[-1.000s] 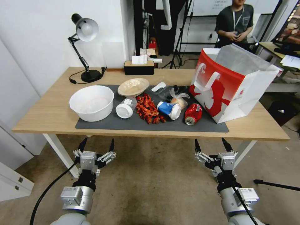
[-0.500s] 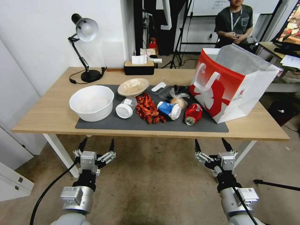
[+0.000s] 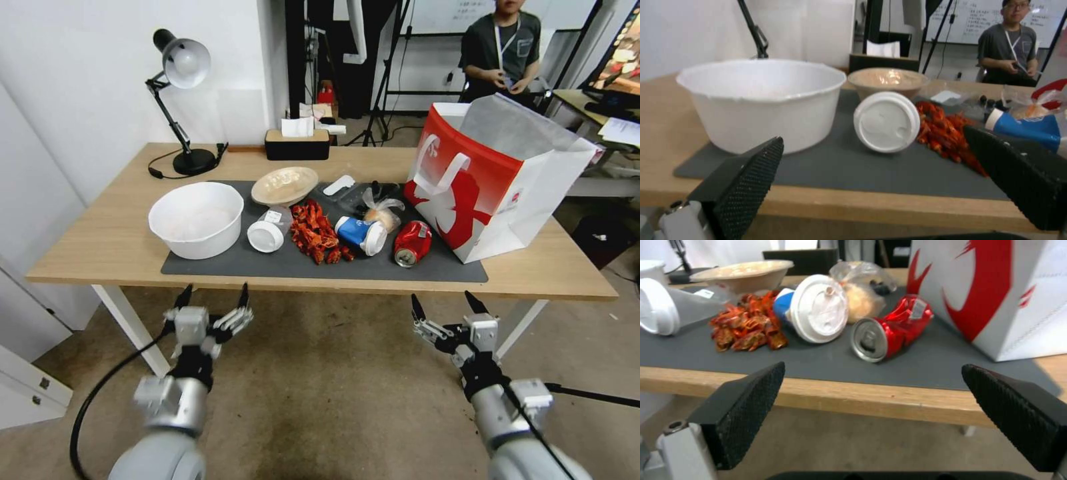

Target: Pick up the trash from the table and place it into the takeout bag.

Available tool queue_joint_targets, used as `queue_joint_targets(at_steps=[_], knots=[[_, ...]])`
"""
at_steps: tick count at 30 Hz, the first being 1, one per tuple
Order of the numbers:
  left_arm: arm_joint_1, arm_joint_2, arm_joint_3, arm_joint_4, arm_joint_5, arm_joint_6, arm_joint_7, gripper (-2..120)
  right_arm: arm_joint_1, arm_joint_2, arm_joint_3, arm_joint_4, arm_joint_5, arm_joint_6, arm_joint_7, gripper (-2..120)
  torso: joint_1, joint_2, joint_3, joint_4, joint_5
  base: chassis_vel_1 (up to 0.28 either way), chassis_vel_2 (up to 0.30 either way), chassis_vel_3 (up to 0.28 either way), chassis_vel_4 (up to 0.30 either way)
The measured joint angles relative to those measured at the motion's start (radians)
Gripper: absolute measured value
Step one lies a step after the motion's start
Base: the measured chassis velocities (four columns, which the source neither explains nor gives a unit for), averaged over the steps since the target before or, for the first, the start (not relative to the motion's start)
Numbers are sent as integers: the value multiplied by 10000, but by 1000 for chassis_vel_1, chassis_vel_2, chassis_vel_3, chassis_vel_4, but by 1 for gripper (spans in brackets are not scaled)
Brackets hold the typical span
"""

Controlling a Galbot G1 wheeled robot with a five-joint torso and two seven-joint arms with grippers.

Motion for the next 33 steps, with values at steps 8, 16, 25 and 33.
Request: queue_joint_targets(at_steps=[8, 16, 25, 33], knots=[[-29, 20, 38, 89, -116, 138, -38, 100, 313, -151, 107, 18, 396, -214, 436, 100, -2, 0, 0, -1, 0, 0, 0, 0, 0], [-15, 19, 25, 94, -102, 103, -19, 100, 331, -157, 98, -7, 400, -96, 487, 100, -4, 0, 0, -1, -1, 0, 0, 0, 0], [48, -32, -1, 74, -66, 83, -6, 100, 381, -228, 76, -22, 410, -42, 519, 100, -4, 1, -1, -1, -2, 0, 0, 0, 0], [153, 14, -38, -41, -13, 217, 122, 100, 381, -367, 217, 146, 403, -136, 386, 100, -3, 1, -1, -2, -1, 0, 0, 0, 0]])
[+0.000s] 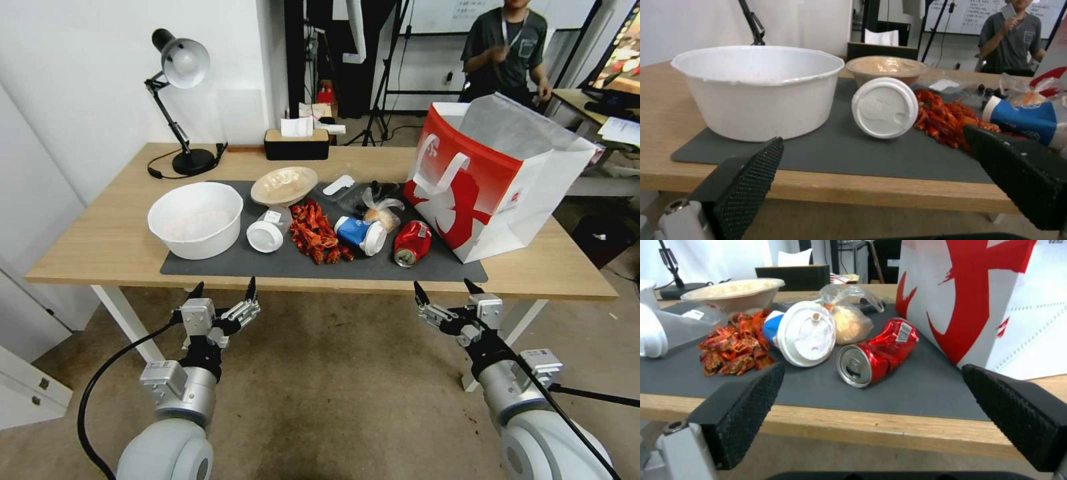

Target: Pick up the trash from the table and place it into the takeout bag.

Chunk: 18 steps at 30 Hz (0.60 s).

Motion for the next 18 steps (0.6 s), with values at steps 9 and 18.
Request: queue_joint_targets(at_steps=[9, 18], knots=[[21, -7, 6, -29, -31, -3, 94, 100, 113, -201, 73, -3, 572, 6, 137, 100, 0, 0, 0, 0, 0, 0, 0, 0, 0], [-6, 119, -86, -47, -456, 54, 132, 100, 1241, -1069, -160, -135, 4302, -748, 1791, 100, 0, 0, 0, 1, 1, 0, 0, 0, 0]])
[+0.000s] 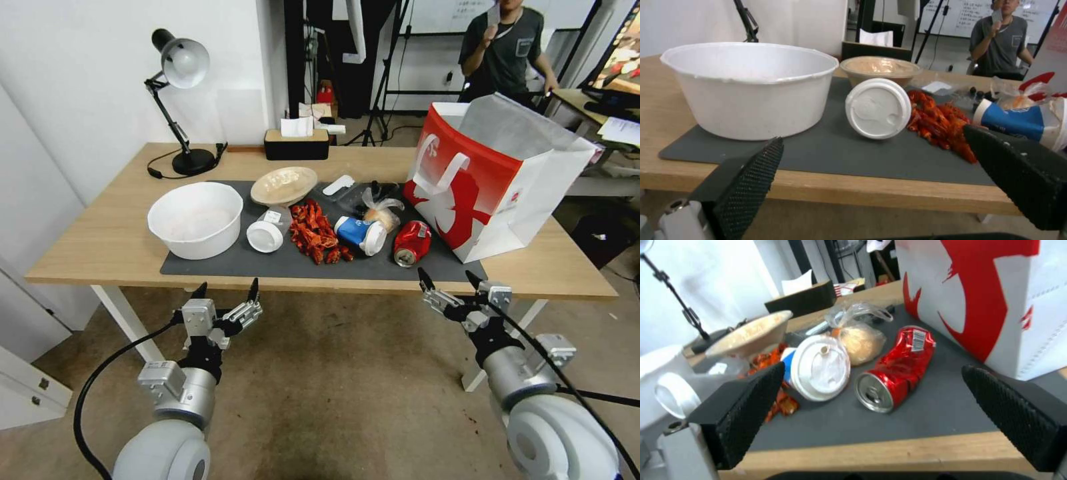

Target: Pick up the trash from the table and place it into the takeout bag.

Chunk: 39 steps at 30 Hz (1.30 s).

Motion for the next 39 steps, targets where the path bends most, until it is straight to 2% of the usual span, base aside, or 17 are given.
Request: queue_joint_targets(at_steps=[1, 3, 4, 6, 9, 11, 12, 14, 17, 18, 20, 28, 39], knots=[[0, 0, 0, 0, 0, 0, 0, 100, 0, 0, 0, 0, 0, 0, 0, 100, 0, 0, 0, 0, 0, 0, 0, 0, 0], [-13, 14, -12, -6, -7, -1, 0, 100, 559, -366, -11, -82, 1291, -211, 613, 100, 0, 0, 0, 0, -1, 0, 0, 0, 0], [-13, 14, -12, -6, -7, -1, 0, 100, 559, -366, -11, -82, 1291, -211, 613, 100, 0, 0, 0, 0, -1, 0, 0, 0, 0], [-23, 68, -13, -14, -37, -1, -3, 100, 1111, -724, 9, -154, 2677, -591, 1249, 100, 0, 0, 0, -2, -1, 0, 0, 0, 0], [-22, 96, -13, -14, -47, -1, -4, 100, 1359, -851, 9, -258, 3095, -732, 1493, 100, 0, 0, 0, -3, -2, 0, 0, 0, 0], [-7, 168, -65, -15, -81, 1, -6, 100, 2145, -1249, -154, -861, 4084, -1037, 2074, 100, 0, 0, 0, -1, -1, 0, 0, 0, 0], [-7, 168, -65, -15, -81, 1, -6, 100, 2145, -1249, -154, -861, 4084, -1037, 2074, 100, 0, 0, 0, -1, -1, 0, 0, 0, 0], [-20, 207, -181, -17, -142, 6, -6, 100, 3018, -1590, -503, -1679, 5076, -1266, 2687, 100, 1, 0, 0, 0, 0, 0, 0, 0, 0], [-20, 216, -273, -17, -168, 9, -5, 100, 3687, -1758, -826, -2212, 5696, -1525, 3289, 100, 1, -1, 1, 0, 1, 0, 0, 0, 0], [-20, 216, -273, -17, -168, 9, -5, 100, 3687, -1758, -826, -2212, 5696, -1525, 3289, 100, 1, -1, 1, 0, 1, 0, 0, 0, 0], [-9, 222, -327, -17, -173, 10, 6, 100, 4321, -1852, -1233, -2672, 6095, -1810, 3977, 100, 1, -1, 0, 0, -1, 0, 0, 0, 0], [167, 125, -344, 71, -24, -3, 64, 100, 5166, -1845, -1729, -3360, 6665, -2235, 4946, 100, 1, 0, 0, 0, -2, 0, 0, 0, 0], [315, -43, -384, 112, 218, -72, -4, 100, 6049, -1737, -2180, -4238, 7827, -2630, 5372, 100, 1, 0, 0, 0, -2, 0, 0, 0, 0]])
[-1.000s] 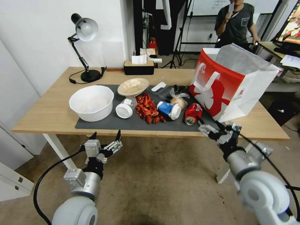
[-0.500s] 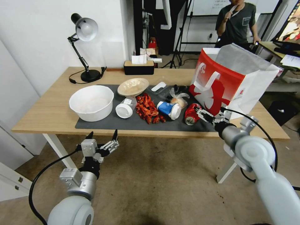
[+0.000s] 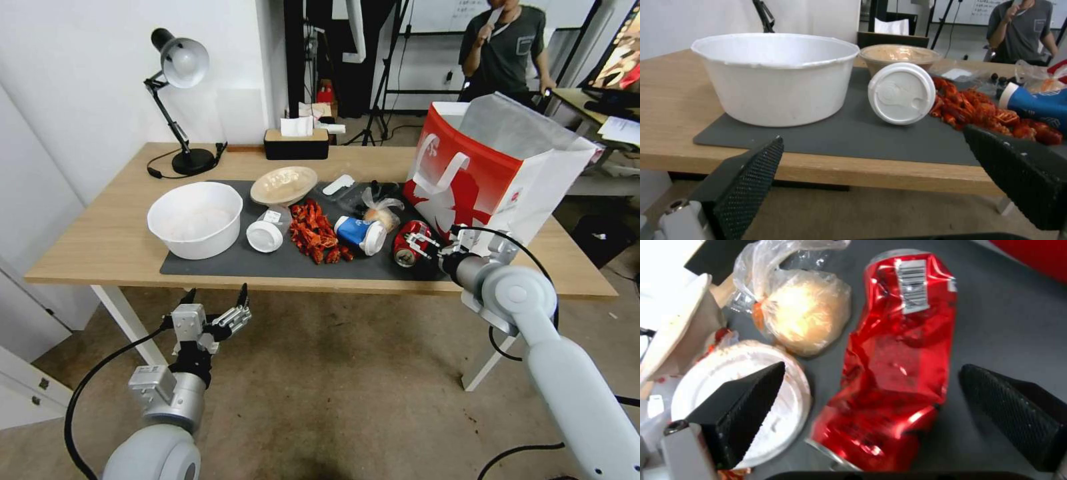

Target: Pick up the trash from the table and place it into the takeout bag.

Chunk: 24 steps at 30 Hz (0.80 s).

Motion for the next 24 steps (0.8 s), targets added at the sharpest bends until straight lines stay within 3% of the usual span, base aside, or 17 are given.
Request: queue_joint_targets(at_steps=[12, 24], knots=[[81, -21, -91, -35, 11, -51, 5, 100, 318, 94, -149, -322, 409, -207, 151, 100, 0, 1, -1, -2, -1, 0, 0, 0, 0], [75, -34, -141, -30, 253, -163, 102, 100, 263, 196, -101, -422, 581, -175, 296, 68, -3, 2, -2, -6, -2, 0, 0, 0, 0]])
